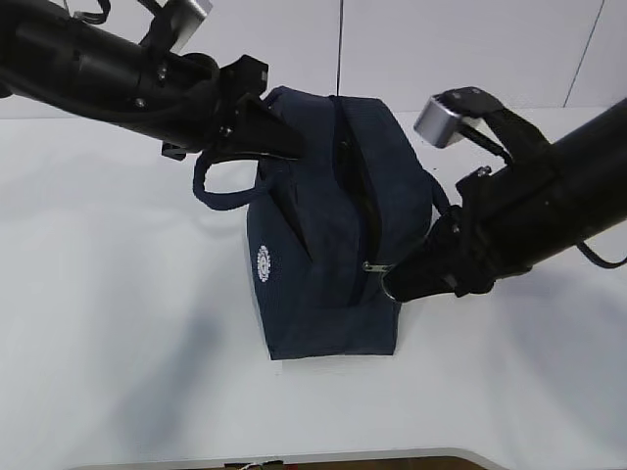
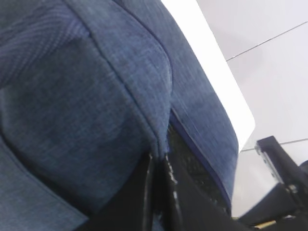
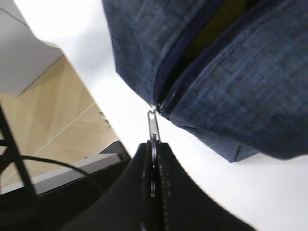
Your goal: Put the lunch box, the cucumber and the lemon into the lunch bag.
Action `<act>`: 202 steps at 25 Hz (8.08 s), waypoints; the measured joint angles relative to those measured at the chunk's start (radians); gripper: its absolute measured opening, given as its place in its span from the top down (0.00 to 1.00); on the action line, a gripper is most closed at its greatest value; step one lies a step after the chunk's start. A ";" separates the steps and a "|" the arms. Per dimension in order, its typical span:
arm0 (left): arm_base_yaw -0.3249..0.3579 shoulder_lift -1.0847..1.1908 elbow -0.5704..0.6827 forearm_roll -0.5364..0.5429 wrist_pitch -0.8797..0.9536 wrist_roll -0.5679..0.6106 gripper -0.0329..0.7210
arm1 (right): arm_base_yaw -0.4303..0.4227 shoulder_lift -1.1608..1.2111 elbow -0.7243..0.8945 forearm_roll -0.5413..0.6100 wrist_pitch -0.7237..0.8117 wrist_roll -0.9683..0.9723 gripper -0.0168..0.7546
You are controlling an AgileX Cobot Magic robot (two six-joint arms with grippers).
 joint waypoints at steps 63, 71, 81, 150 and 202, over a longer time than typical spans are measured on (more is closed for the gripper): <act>0.000 -0.042 0.000 -0.106 0.101 0.174 0.40 | 0.000 0.060 -0.365 -0.460 0.346 0.769 0.97; 0.000 -0.046 0.000 -0.011 0.149 0.176 0.40 | 0.000 0.060 -0.380 -0.460 0.348 0.770 0.97; 0.000 -0.128 0.117 0.016 0.079 0.176 0.40 | 0.000 0.076 -0.406 -0.460 0.354 0.773 0.97; -0.322 -0.128 0.292 -0.056 -0.418 0.183 0.97 | 0.000 0.105 -0.485 -0.389 0.360 0.697 0.97; -0.322 -0.128 0.310 -0.045 -0.431 0.183 0.97 | 0.002 0.329 -0.829 -0.399 0.402 0.884 0.97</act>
